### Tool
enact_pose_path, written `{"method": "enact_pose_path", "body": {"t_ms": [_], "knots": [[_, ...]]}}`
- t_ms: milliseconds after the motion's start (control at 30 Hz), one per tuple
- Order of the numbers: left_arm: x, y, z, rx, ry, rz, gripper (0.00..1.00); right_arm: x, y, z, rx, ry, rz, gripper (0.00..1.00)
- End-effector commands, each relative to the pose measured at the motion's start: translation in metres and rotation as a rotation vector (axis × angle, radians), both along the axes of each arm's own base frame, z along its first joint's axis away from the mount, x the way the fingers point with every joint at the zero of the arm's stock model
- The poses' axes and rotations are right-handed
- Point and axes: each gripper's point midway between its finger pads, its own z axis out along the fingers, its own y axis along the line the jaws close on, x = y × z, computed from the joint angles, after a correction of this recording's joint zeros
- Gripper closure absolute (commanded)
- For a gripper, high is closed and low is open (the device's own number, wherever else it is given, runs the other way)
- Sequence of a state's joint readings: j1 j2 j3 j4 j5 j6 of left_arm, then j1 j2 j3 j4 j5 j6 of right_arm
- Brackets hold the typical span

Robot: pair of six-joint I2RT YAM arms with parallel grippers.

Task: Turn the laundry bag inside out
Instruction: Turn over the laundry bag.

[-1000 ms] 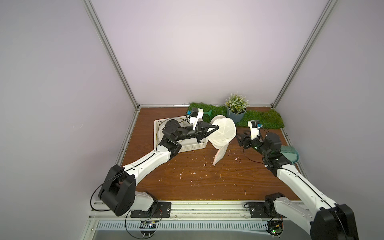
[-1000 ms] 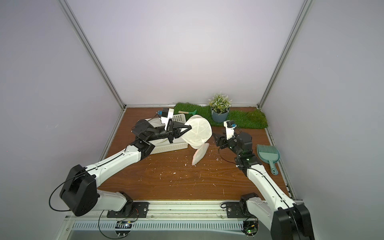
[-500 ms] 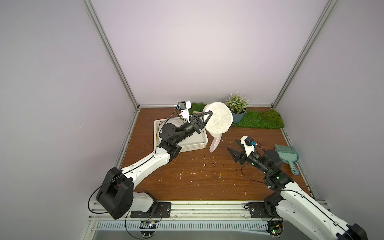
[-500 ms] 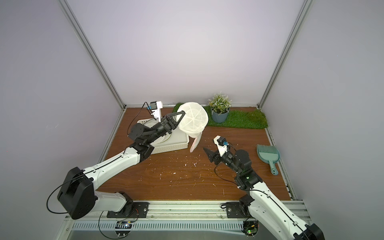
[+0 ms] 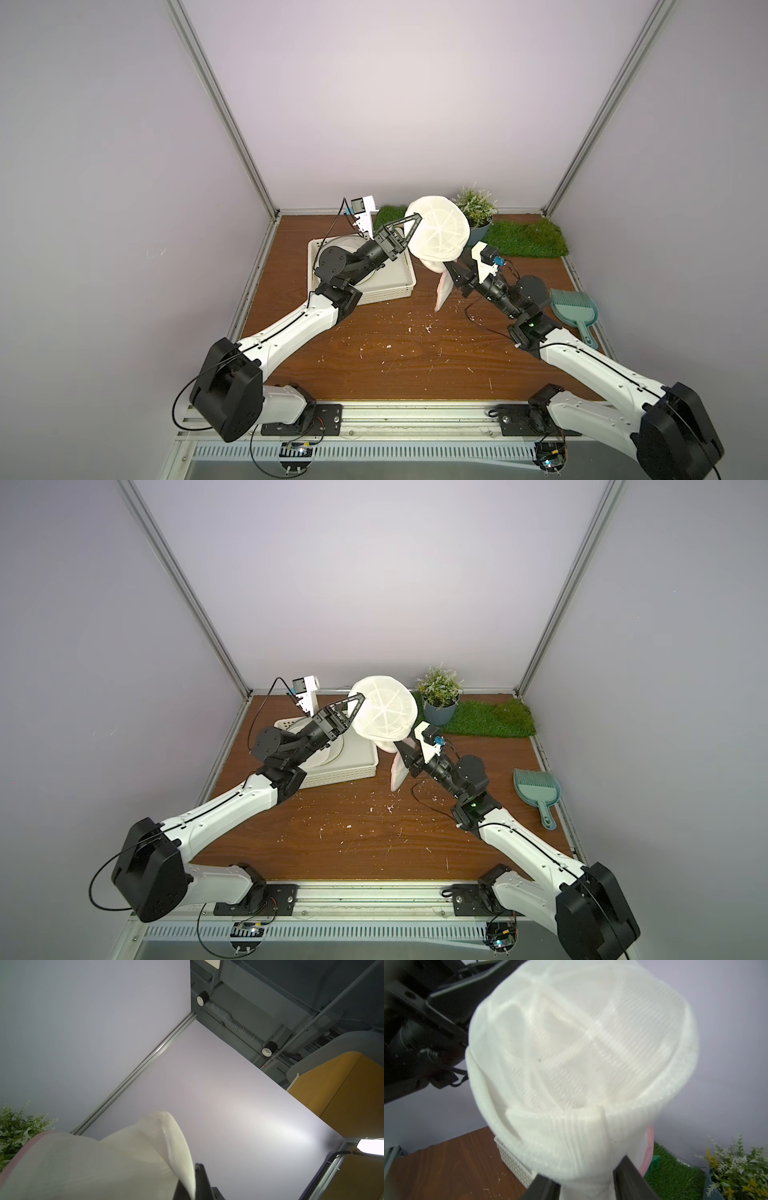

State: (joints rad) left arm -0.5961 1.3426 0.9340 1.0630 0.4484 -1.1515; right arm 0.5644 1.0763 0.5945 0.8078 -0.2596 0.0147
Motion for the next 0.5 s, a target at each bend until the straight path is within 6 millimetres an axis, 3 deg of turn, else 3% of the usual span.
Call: {"method": "enact_pose_path", "body": {"t_ms": [0,100,333,400,467], "knots": [[-0.017,0.009,0.036,-0.122,-0.034,-0.052,1.00,-0.002,0.002,0.016,0.031,-0.050,0.005,0.88],[-0.015,0.006,0.051,-0.188,-0.005,-0.099,1.00,-0.002,0.006,0.007,0.056,-0.024,0.015,0.98],[-0.015,-0.012,0.071,-0.327,0.093,-0.177,1.00,0.017,0.010,-0.012,0.146,0.053,-0.068,1.00],[-0.012,-0.011,0.070,-0.343,0.115,-0.176,1.00,0.022,0.006,-0.015,0.165,0.058,-0.106,0.98],[-0.008,-0.010,0.063,-0.354,0.150,-0.164,1.00,0.028,-0.007,-0.017,0.178,0.064,-0.184,0.81]]}}
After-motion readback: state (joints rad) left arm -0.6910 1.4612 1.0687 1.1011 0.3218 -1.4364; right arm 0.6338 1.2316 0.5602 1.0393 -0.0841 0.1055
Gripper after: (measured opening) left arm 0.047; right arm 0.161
